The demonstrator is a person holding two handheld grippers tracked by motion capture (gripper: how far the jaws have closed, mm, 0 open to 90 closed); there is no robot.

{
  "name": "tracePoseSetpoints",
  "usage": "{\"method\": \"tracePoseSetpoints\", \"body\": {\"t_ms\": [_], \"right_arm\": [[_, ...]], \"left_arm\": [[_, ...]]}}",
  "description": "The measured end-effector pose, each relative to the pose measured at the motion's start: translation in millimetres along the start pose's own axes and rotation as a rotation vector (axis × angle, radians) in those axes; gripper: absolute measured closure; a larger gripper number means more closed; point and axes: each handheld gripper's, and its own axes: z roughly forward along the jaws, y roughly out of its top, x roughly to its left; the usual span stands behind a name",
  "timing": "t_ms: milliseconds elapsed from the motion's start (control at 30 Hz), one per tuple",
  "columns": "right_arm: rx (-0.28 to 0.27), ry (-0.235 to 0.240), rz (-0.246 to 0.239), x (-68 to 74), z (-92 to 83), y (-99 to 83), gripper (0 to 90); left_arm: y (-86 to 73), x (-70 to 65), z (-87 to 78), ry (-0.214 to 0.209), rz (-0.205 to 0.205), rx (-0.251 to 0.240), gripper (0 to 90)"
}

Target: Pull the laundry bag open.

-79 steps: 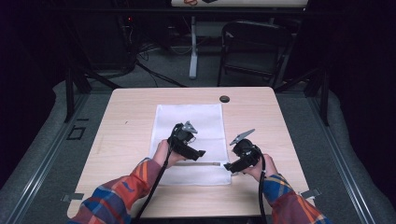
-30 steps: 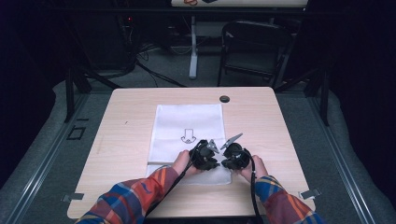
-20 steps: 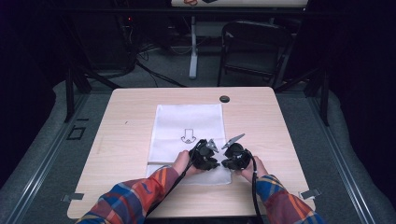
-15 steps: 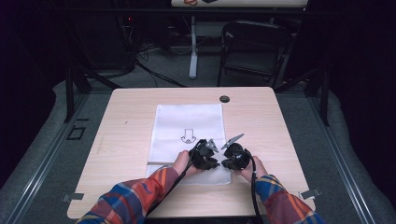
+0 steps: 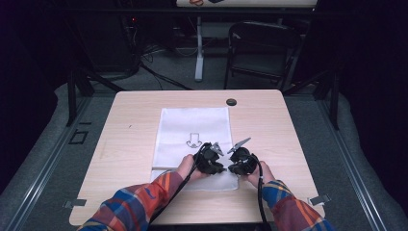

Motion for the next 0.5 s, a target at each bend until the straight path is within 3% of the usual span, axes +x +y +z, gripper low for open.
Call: {"method": "tracePoseSetpoints", "body": {"t_ms": [500], "right_arm": [[0.005, 0.008, 0.034, -1.2, -0.3, -0.3, 90.0]], "left_arm": [[1.3, 0.5, -2.4, -0.002, 0.017, 0.033, 81.6]]}}
